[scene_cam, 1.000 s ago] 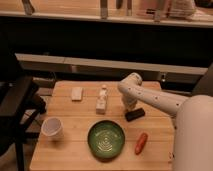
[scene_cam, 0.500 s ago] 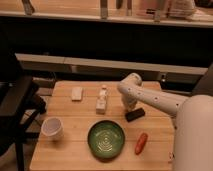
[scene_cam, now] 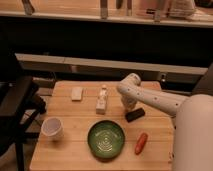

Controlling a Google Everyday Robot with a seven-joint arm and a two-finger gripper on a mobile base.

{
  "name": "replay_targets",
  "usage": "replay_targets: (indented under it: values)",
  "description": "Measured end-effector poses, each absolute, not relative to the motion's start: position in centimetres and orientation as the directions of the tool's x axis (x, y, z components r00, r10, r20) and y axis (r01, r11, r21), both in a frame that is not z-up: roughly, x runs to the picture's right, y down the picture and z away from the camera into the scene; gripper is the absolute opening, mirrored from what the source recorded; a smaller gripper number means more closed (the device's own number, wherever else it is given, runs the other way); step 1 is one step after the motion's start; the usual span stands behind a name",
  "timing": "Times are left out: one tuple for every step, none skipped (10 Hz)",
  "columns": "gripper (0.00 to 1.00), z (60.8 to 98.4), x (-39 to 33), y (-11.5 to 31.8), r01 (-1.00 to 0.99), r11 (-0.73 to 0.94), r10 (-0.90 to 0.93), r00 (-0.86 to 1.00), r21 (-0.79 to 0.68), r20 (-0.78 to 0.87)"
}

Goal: Push the eraser across the table

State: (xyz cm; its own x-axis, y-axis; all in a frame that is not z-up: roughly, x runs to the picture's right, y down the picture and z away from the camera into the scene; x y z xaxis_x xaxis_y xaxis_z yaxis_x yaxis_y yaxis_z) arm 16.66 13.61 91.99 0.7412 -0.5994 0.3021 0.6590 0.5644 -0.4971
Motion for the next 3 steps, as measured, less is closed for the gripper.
replay_targets:
  values:
    - [0.03,92.11,16.53,13.69,0.682,0.542,-0.621,0.718,-0.49,0.313]
    - [0.03,92.04,16.56,13.67,0.682,0.543,-0.62,0.719,-0.49,0.313]
    - [0.03,91.94,16.47,13.62,0.683,0.543,-0.621,0.718,-0.489,0.314]
